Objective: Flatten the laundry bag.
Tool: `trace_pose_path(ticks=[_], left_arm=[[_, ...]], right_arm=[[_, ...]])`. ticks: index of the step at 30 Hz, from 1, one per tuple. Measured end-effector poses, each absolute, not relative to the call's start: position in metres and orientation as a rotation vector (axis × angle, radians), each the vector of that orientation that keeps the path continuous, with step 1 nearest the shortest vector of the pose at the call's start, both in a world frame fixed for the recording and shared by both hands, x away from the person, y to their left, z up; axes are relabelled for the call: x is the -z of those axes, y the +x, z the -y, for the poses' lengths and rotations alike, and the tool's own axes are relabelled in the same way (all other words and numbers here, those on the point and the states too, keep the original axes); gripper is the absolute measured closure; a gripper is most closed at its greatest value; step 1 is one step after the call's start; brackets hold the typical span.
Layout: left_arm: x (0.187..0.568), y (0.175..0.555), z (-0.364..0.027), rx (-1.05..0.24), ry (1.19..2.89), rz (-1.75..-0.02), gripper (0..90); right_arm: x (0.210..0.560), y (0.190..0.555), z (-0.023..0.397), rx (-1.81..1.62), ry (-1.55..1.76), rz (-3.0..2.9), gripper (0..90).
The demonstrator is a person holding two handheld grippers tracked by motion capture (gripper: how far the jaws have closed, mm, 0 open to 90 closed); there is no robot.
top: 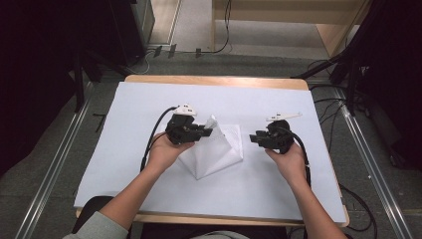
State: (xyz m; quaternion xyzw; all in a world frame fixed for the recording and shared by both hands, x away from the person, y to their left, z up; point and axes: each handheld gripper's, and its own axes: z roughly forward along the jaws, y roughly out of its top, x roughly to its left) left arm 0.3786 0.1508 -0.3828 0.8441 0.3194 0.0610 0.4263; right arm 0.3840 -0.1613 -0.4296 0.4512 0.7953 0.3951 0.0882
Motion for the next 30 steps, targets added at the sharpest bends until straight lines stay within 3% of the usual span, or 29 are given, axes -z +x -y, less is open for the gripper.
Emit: trace_pose_path(ticks=[11,19,30], left_arm=[[0.403,0.371,-0.125,-0.065,2.18,-0.755,78.4],[0.415,0.367,-0.112,-0.028,2.245,-0.718,63.0],[0.39,0.36,-0.127,-0.025,2.205,-0.722,48.8]], right_arm=[[0.43,0.384,0.162,-1.161,1.357,-2.369,65.5],[0.431,0.385,0.162,-1.162,1.355,-2.372,65.6],[0.43,0.384,0.161,-1.169,1.36,-2.37,66.0]])
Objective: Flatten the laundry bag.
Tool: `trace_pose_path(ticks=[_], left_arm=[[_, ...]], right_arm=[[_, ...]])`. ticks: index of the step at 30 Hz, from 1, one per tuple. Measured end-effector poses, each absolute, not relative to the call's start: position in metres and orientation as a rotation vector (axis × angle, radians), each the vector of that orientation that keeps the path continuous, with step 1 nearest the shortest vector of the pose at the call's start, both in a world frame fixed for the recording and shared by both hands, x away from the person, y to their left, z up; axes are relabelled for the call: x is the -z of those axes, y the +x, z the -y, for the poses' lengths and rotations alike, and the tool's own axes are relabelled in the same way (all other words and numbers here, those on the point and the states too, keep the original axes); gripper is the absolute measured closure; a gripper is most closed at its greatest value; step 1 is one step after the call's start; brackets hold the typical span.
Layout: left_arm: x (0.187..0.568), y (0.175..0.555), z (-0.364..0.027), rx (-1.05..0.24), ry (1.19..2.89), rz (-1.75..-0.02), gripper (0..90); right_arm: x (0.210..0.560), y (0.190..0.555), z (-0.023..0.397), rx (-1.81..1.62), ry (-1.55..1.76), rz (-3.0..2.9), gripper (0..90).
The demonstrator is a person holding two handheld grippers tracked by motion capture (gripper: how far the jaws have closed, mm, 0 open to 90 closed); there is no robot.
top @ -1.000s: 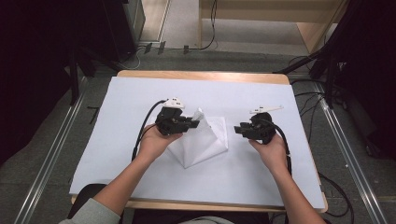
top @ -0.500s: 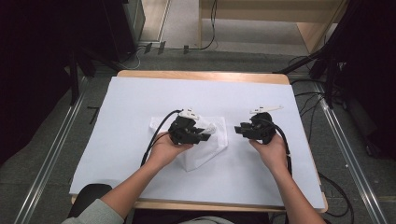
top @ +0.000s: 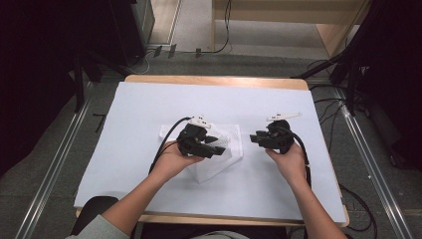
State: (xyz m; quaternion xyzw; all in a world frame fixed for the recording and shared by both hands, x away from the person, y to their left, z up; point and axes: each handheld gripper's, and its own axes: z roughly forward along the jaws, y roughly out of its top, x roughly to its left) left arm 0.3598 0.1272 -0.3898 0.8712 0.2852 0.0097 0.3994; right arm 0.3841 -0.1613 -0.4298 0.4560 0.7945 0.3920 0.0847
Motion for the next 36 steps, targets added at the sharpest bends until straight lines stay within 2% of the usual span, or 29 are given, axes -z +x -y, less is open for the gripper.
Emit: trace_pose_path(ticks=[5,9,14,17,30,36], left_arm=[[0.381,0.363,-0.14,-0.025,2.169,-0.742,43.4],[0.375,0.364,-0.145,-0.044,2.17,-0.748,46.7],[0.372,0.37,-0.161,-0.034,2.149,-0.79,58.0],[0.375,0.376,-0.17,-0.037,2.153,-0.825,61.1],[0.384,0.389,-0.221,-0.105,2.091,-0.977,59.0],[0.394,0.397,-0.242,-0.13,2.082,-1.049,57.9]], right_arm=[[0.43,0.384,0.16,-1.172,1.357,-2.376,66.3],[0.43,0.384,0.16,-1.172,1.358,-2.378,66.2],[0.428,0.383,0.16,-1.192,1.361,-2.379,69.3],[0.425,0.383,0.157,-1.195,1.355,-2.384,70.6],[0.39,0.389,0.124,-1.262,1.23,-2.457,68.7],[0.377,0.397,0.108,-1.304,1.166,-2.478,64.5]])
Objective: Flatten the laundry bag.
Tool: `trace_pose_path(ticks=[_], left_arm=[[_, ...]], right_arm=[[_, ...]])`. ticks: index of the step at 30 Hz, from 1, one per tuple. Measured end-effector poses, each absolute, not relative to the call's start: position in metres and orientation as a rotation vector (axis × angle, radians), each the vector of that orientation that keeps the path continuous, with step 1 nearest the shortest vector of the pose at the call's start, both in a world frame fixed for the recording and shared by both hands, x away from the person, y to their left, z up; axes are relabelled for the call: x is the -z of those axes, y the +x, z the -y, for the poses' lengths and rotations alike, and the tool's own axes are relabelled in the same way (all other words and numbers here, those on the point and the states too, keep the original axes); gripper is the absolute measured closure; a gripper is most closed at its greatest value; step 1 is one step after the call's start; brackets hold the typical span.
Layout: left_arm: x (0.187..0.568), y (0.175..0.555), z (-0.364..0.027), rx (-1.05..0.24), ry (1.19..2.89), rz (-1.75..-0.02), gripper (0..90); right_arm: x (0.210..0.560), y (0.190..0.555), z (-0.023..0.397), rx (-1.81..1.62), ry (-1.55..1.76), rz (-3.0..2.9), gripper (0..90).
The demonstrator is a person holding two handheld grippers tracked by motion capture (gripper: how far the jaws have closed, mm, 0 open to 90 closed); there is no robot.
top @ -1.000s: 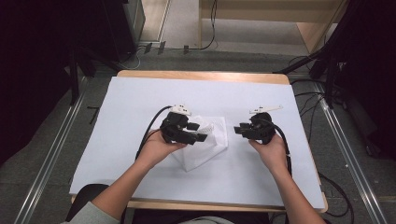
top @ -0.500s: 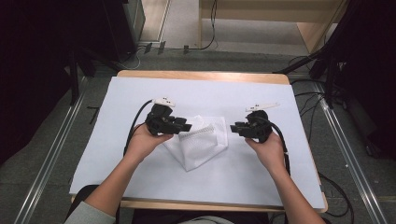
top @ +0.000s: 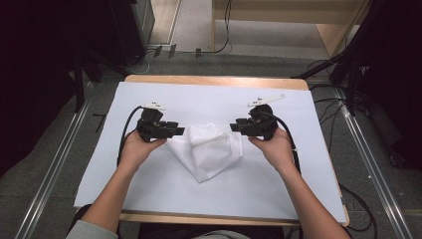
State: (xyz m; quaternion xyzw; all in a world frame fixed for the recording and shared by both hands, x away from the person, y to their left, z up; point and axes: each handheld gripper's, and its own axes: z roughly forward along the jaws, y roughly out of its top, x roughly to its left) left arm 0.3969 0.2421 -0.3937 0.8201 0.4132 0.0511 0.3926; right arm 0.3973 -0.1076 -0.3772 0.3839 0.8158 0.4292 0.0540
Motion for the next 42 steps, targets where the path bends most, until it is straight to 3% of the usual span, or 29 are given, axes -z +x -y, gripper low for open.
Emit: trace_pose_path(ticks=[5,10,17,23,29,34,42], left_arm=[[0.404,0.407,-0.258,-0.141,2.07,-1.11,57.5],[0.415,0.419,-0.272,-0.146,2.057,-1.168,56.0],[0.426,0.428,-0.286,-0.155,2.04,-1.232,53.2],[0.439,0.438,-0.292,-0.146,2.023,-1.288,50.7],[0.45,0.446,-0.294,-0.128,2.023,-1.326,50.6],[0.452,0.447,-0.292,-0.142,2.015,-1.321,51.9],[0.453,0.448,-0.291,-0.142,2.013,-1.338,66.7]], right_arm=[[0.378,0.403,0.089,-1.291,1.15,-2.524,61.4],[0.385,0.403,0.077,-1.255,1.156,-2.547,47.0],[0.399,0.396,0.074,-1.227,1.198,-2.592,39.1],[0.416,0.39,0.073,-1.182,1.188,-2.65,40.9],[0.426,0.38,0.077,-1.163,1.161,-2.66,49.0],[0.438,0.38,0.082,-1.133,1.178,-2.648,49.1],[0.452,0.396,0.093,-1.102,1.241,-2.592,45.7]])
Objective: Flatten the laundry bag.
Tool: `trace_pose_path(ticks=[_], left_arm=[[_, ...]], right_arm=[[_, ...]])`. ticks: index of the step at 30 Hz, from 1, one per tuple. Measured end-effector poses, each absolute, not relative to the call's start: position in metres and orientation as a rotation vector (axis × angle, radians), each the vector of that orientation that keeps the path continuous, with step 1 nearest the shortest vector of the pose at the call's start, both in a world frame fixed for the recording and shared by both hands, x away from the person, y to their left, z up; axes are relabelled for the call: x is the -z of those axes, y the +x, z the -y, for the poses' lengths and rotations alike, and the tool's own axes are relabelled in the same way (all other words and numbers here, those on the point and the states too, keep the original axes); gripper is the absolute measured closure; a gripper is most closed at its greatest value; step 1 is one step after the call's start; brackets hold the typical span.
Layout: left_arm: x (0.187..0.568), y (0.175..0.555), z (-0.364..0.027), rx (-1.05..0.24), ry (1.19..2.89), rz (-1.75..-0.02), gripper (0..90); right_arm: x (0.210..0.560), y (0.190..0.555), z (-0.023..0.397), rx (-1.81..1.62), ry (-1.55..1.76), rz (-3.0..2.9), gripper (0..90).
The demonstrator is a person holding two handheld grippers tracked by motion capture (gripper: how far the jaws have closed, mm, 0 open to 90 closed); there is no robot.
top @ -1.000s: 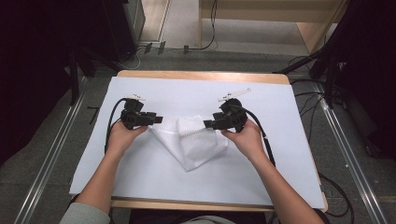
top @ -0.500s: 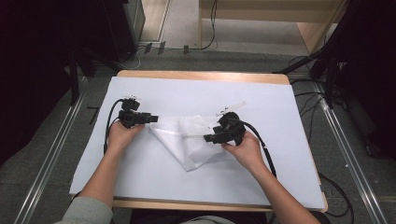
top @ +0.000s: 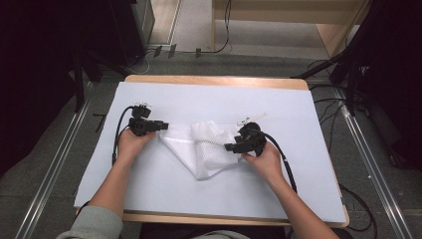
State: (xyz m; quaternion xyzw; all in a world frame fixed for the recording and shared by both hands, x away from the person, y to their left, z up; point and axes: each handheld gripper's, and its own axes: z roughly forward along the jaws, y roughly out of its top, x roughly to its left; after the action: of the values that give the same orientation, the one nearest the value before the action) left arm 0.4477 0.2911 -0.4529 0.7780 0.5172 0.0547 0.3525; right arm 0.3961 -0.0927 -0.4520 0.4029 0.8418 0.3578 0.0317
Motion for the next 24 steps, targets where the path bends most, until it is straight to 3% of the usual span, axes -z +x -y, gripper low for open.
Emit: trace_pose_path(ticks=[6,12,21,24], left_arm=[[0.454,0.447,-0.288,-0.142,2.02,-1.342,76.0],[0.454,0.447,-0.288,-0.127,2.029,-1.341,81.9],[0.454,0.448,-0.286,-0.109,2.034,-1.348,89.7],[0.454,0.448,-0.287,-0.107,2.037,-1.35,90.0]], right_arm=[[0.46,0.401,0.09,-1.096,1.243,-2.609,46.6],[0.463,0.398,0.084,-1.075,1.211,-2.625,55.3],[0.464,0.395,0.079,-1.041,1.145,-2.601,87.9],[0.464,0.395,0.078,-1.029,1.14,-2.609,89.4]])
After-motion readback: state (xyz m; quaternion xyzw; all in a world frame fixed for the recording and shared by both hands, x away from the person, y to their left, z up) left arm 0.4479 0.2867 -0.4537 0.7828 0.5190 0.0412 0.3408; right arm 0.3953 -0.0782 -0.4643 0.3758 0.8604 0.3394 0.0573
